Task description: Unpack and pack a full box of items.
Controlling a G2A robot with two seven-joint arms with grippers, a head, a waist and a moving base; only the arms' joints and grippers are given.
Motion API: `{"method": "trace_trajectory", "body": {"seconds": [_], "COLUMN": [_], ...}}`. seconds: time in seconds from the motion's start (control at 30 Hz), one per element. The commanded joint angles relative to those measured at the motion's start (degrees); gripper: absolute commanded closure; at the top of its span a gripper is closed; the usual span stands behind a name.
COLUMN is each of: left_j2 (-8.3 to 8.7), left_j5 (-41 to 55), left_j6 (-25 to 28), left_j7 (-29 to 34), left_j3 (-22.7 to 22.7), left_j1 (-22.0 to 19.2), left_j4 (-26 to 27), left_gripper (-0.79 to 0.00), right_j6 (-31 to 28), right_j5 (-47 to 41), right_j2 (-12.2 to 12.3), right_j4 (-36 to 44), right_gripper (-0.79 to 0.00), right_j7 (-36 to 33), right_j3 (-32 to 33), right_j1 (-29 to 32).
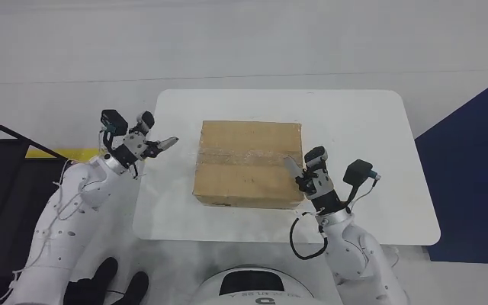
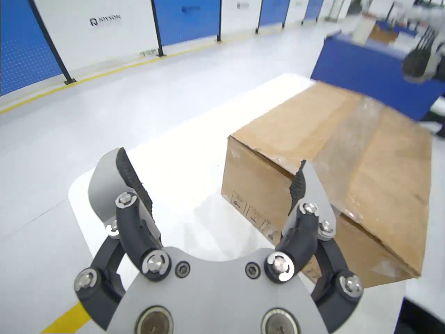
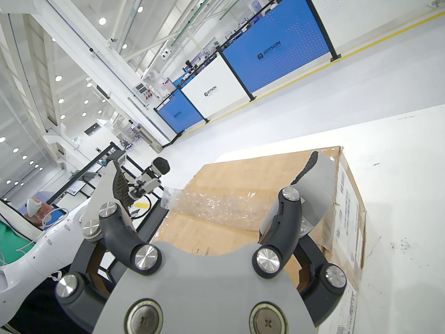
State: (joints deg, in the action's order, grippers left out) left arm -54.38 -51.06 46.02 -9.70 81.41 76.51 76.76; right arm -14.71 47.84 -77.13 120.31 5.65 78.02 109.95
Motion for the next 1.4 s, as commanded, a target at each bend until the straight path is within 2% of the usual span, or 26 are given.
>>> {"method": "trace_trajectory", "body": {"seconds": [0.0,0.07,0.1,0.17,0.3,0.37,0.43,0.5,0.57,0.8,1.0,1.13,1.2,1.23,1.33,1.37], "left_j2": [0.15,0.32,0.41,0.9,2.15,2.41,2.47,2.32,2.09,2.04,1.31,0.85,0.7,0.65,0.6,0.61], "left_j5": [9.29,21.75,30.06,51.77,83.92,92.03,92.28,88.98,87.93,81.99,82.7,84.78,84.96,84.97,85.48,85.52], "left_j6": [4.71,11.65,11.98,11.45,1.21,-4.36,-7.08,-9.54,-10.99,-11.12,-11.04,-12.07,-11.9,-11.86,-11.72,-11.8], "left_j7": [3.51,10.2,14.99,29.65,57.96,69.31,74.96,77.5,78.96,79.08,79.01,80.04,79.88,79.83,79.7,79.77], "left_j3": [0.48,-0.98,-2.93,-7.64,-10.02,-10.23,-10.66,-12.09,-13.18,-15.53,-19.49,-21.57,-22.26,-22.57,-23.16,-23.35], "left_j1": [-0.05,-0.51,-0.73,-2.31,-6.67,-8.5,-10.66,-12.74,-13.91,-15.39,-16.2,-17.44,-18.1,-18.42,-18.98,-19.11], "left_j4": [-2.67,-5.51,-6.36,-8.01,-10.93,-13.83,-17.37,-18.99,-19.38,-18.29,-16.49,-16.28,-16.48,-16.47,-16.74,-16.77], "left_gripper": [-0.785,-0.785,-0.785,-0.785,-0.785,-0.671,-0.597,-0.517,-0.496,-0.539,-0.662,-0.616,-0.508,-0.409,0.0,0.0], "right_j6": [0.0,0.0,0.0,0.0,0.0,0.0,0.0,0.0,0.0,0.0,0.0,0.0,0.0,0.0,0.0,0.0], "right_j5": [0.0,0.0,0.0,0.0,0.0,0.0,0.0,0.0,0.0,0.0,0.0,0.0,0.0,0.0,0.0,0.0], "right_j2": [0.0,0.0,0.0,0.0,0.0,0.0,0.0,0.0,0.0,0.0,0.0,0.0,0.0,0.0,0.0,0.0], "right_j4": [0.0,0.0,0.0,0.0,0.0,0.0,0.0,0.0,0.0,0.0,0.0,0.0,0.0,0.0,0.0,0.0], "right_gripper": [-0.785,-0.785,-0.785,-0.785,-0.785,-0.785,-0.785,-0.785,-0.785,-0.785,-0.785,-0.785,-0.785,-0.785,-0.785,-0.785], "right_j7": [0.0,0.0,0.0,0.0,0.0,0.0,0.0,0.0,0.0,0.0,0.0,0.0,0.0,0.0,0.0,0.0], "right_j3": [0.0,0.0,0.0,0.0,0.0,0.0,0.0,0.0,0.0,0.0,0.0,0.0,0.0,0.0,0.0,0.0], "right_j1": [0.0,0.0,0.0,0.0,0.0,0.0,0.0,0.0,0.0,0.0,0.0,0.0,0.0,0.0,0.0,0.0]}}
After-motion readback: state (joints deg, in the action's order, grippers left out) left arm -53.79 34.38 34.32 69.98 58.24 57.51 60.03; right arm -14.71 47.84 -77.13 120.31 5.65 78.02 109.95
